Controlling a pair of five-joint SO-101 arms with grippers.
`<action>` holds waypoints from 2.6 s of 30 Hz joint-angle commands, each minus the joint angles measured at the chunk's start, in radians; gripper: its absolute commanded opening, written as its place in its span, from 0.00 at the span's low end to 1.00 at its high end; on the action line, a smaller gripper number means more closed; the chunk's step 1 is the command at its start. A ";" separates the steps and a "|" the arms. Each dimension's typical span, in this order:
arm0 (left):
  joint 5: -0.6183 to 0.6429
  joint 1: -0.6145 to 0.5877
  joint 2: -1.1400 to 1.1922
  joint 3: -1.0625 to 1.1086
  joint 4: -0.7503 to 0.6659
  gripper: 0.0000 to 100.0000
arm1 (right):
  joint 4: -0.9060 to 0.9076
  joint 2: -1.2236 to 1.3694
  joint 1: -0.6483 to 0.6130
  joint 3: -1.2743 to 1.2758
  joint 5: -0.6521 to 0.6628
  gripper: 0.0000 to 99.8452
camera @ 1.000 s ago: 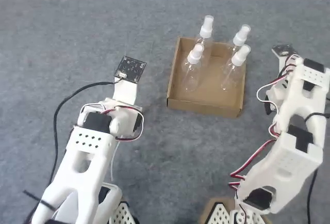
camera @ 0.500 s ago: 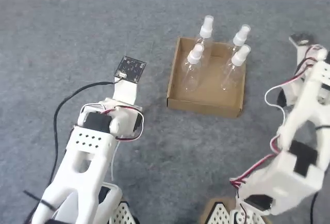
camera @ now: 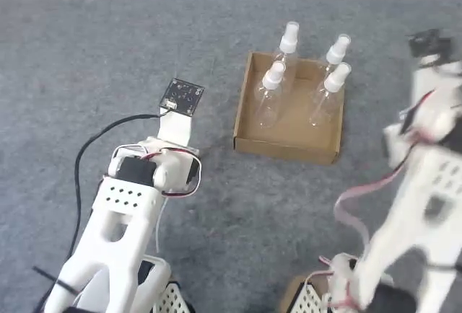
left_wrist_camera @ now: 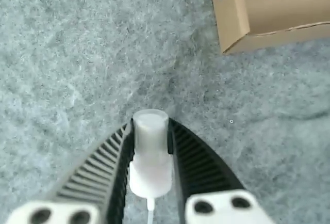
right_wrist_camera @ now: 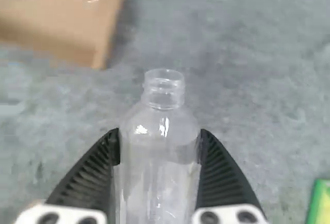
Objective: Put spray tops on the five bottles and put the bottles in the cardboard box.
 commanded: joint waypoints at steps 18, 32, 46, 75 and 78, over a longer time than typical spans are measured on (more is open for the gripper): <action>0.005 -0.037 -0.186 -0.079 -0.020 0.01 | -0.344 -0.638 -0.881 0.772 -0.193 0.01; 0.023 -0.230 -0.319 -0.584 0.209 0.01 | -0.786 -0.638 -0.905 0.979 -0.192 0.01; 0.235 -0.230 -0.322 -0.642 0.021 0.01 | -1.300 -0.481 -1.162 1.119 -0.203 0.01; 0.256 -0.104 -0.315 -0.538 -0.057 0.01 | -1.346 -0.414 -1.222 1.151 -0.203 0.01; 0.222 -0.104 -0.315 -0.573 -0.046 0.01 | -1.346 -0.414 -1.222 1.151 -0.203 0.01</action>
